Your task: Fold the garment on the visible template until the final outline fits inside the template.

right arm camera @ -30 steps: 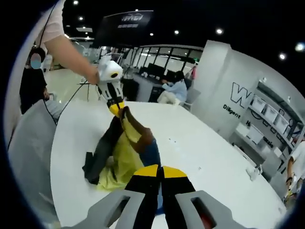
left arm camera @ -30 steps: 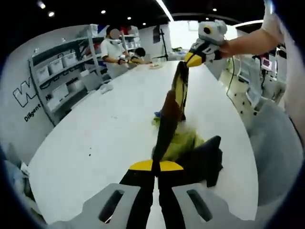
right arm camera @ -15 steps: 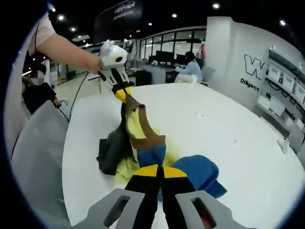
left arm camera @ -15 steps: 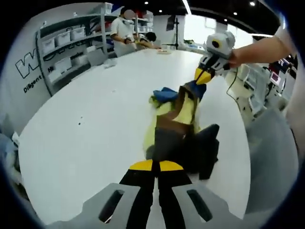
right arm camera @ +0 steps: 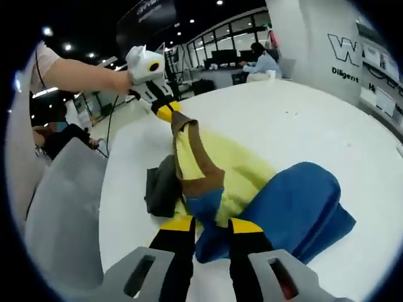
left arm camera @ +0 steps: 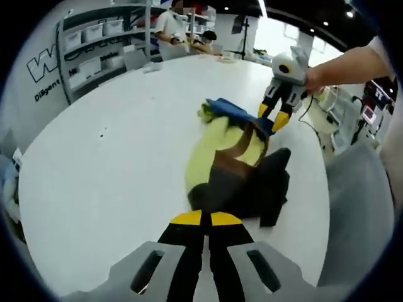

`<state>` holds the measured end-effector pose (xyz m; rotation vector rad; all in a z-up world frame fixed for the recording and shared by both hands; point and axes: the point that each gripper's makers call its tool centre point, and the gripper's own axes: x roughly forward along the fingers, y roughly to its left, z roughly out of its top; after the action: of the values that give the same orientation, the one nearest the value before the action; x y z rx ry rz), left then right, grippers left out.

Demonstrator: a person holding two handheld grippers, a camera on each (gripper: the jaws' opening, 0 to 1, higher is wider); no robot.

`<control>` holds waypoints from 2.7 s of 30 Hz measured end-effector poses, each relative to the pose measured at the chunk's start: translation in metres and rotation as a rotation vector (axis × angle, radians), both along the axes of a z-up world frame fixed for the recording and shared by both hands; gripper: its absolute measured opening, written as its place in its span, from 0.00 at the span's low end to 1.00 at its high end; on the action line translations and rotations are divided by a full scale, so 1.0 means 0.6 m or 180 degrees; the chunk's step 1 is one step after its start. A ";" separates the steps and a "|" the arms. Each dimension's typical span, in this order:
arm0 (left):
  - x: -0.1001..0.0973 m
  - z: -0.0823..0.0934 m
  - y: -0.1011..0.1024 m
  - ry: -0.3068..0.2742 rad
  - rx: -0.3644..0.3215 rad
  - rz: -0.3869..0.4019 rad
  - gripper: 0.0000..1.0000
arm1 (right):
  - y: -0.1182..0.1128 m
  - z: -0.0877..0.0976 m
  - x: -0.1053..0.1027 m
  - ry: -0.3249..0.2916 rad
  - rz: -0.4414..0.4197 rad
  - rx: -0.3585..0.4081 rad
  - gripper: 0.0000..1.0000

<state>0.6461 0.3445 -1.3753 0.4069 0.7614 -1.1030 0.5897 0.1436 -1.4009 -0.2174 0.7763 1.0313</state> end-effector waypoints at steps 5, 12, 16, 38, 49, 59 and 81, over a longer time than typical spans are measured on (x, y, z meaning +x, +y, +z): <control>-0.003 0.007 0.005 -0.0011 -0.0017 0.0043 0.04 | -0.007 -0.023 -0.026 0.0042 0.0150 -0.0214 0.00; -0.019 0.054 0.012 -0.0130 -0.0086 -0.0002 0.04 | -0.007 0.049 -0.047 -0.0242 0.0273 -0.0041 0.00; -0.052 0.105 0.006 -0.0123 -0.0161 -0.0248 0.04 | -0.020 0.125 -0.066 -0.0408 0.0408 0.0023 0.00; -0.249 0.266 0.005 0.0616 -0.0592 -0.1182 0.04 | 0.016 0.413 -0.267 0.0269 0.1384 0.1139 0.00; -0.088 0.226 -0.021 0.0066 -0.0526 -0.0373 0.04 | -0.016 0.327 -0.085 0.0097 0.0523 0.1029 0.00; 0.020 0.190 -0.054 -0.0068 -0.0518 0.0046 0.04 | -0.069 0.252 0.083 -0.0279 -0.0261 0.0574 0.00; 0.249 0.090 -0.045 -0.0276 -0.0085 0.1616 0.30 | -0.132 0.118 0.328 -0.0973 -0.1111 -0.0582 0.44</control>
<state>0.7952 0.3172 -1.3214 0.2179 0.7205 -0.6147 0.7862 0.0647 -1.3302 -0.3728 0.6020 0.5797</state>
